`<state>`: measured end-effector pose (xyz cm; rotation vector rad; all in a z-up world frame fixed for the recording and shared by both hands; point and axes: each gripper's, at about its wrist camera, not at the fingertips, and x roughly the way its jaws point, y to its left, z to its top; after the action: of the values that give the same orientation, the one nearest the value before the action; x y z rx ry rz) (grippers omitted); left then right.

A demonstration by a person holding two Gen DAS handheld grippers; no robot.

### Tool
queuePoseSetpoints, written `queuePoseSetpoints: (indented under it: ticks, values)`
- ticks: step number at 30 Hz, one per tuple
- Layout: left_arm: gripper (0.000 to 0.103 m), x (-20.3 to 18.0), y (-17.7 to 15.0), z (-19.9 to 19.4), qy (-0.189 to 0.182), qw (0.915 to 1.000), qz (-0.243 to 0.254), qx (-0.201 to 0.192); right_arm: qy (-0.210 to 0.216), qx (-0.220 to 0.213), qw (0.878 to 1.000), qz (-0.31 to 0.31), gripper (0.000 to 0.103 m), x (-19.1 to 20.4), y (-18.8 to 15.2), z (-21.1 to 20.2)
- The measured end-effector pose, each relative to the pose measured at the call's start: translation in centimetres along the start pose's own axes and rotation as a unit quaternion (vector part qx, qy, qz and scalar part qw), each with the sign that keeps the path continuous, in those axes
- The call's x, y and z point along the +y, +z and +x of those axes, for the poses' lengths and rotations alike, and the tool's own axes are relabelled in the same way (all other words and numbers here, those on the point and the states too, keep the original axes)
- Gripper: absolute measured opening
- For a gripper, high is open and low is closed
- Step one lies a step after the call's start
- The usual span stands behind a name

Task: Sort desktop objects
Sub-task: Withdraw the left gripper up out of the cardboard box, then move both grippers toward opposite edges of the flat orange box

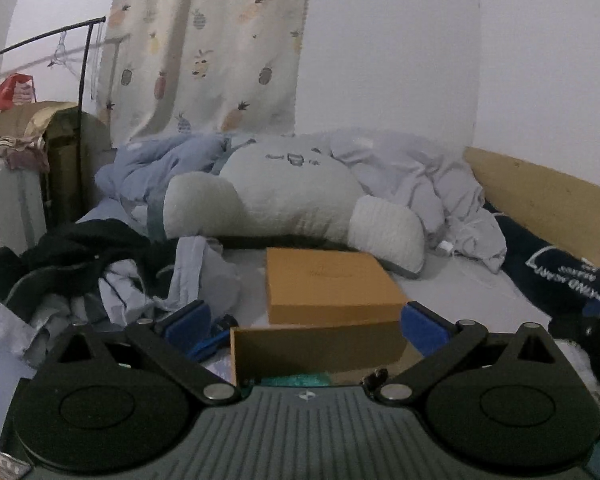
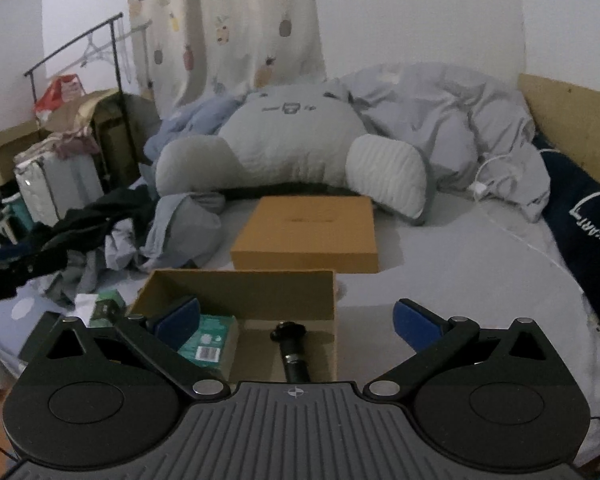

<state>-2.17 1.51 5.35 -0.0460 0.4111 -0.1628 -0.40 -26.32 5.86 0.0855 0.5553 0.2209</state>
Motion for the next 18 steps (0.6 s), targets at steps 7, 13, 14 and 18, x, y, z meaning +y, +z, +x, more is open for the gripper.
queuePoseSetpoints:
  ticks: [7,13,14,18]
  values:
    - [0.103,-0.1,-4.2,0.4,-0.005,0.9997,-0.016,-0.017,0.0,-0.017,1.0,-0.014,0.103,-0.1,-3.5,0.4]
    - [0.103,0.2,-5.4,1.3,-0.007,0.9999,-0.01,-0.004,0.016,-0.017,1.0,-0.01,0.103,-0.2,-5.4,1.3]
    - [0.103,0.2,-5.4,1.3,-0.005,0.9999,-0.009,0.0,0.017,-0.013,1.0,-0.014,0.103,-0.1,-5.6,1.3]
    - [0.103,0.3,-5.8,1.2,-0.002,0.9999,-0.012,0.009,0.008,-0.013,0.999,-0.036,0.103,0.6,-6.7,1.2]
